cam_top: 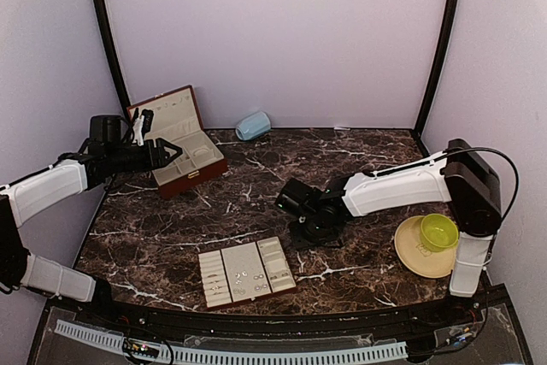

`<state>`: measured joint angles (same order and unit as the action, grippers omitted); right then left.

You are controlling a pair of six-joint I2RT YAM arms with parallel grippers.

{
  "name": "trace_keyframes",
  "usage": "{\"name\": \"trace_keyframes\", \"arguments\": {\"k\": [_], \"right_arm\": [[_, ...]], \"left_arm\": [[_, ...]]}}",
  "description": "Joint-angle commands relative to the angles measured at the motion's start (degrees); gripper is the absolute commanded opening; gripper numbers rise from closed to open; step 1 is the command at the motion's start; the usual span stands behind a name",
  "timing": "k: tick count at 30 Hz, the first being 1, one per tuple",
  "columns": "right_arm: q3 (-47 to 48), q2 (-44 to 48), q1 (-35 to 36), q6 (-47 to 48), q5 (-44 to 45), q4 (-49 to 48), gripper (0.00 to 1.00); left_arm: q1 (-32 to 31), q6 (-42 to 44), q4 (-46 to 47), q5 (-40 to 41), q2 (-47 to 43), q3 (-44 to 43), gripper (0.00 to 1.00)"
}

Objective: Organize the mixed jewelry
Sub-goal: Move to the center of the board in the compartment layer, then pick up the earring from the center of the board.

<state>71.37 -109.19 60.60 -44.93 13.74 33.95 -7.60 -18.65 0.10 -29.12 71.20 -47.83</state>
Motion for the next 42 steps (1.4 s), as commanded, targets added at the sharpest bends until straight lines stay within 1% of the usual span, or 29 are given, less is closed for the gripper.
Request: {"name": "trace_keyframes", "arguments": {"k": [1, 17, 20, 28, 33, 37, 39, 41, 42], "right_arm": [[1.4, -0.9, 0.5, -0.1, 0.6, 0.8, 0.06], [1.4, -1.4, 0.6, -0.2, 1.1, 1.0, 0.04], [1.5, -1.3, 0.6, -0.3, 1.5, 1.1, 0.01], [1.0, 2.3, 0.3, -0.8, 1.6, -1.1, 0.0], [-3.0, 7.6, -1.8, -1.3, -2.2, -7.8, 0.0], [-8.8, 12.4, -4.2, -1.5, -7.8, -16.7, 0.0], [-12.2, 14.7, -5.6, -1.5, -11.7, -22.9, 0.0], [-15.7, 16.8, -6.6, -1.5, -16.0, -29.0, 0.0], [-16.4, 17.5, -7.1, -1.3, -17.9, -31.6, 0.0]], "left_arm": [[0.5, 0.3, 0.3, -0.7, -0.9, 0.6, 0.61], [0.8, 0.1, 0.6, -1.0, -1.4, 0.7, 0.61], [0.9, 0.1, 0.7, -1.1, -1.5, 0.8, 0.61], [1.0, 0.2, 2.0, -1.3, -2.7, 1.5, 0.61], [1.0, 0.7, 6.1, -3.1, -5.0, 3.4, 0.61], [1.0, 1.1, 11.1, -6.3, -7.0, 6.1, 0.61], [0.9, 0.9, 14.8, -9.1, -8.0, 7.8, 0.61], [0.6, -0.1, 20.7, -12.4, -9.1, 10.3, 0.6], [0.4, -0.5, 25.3, -13.5, -9.8, 11.2, 0.6]]}}
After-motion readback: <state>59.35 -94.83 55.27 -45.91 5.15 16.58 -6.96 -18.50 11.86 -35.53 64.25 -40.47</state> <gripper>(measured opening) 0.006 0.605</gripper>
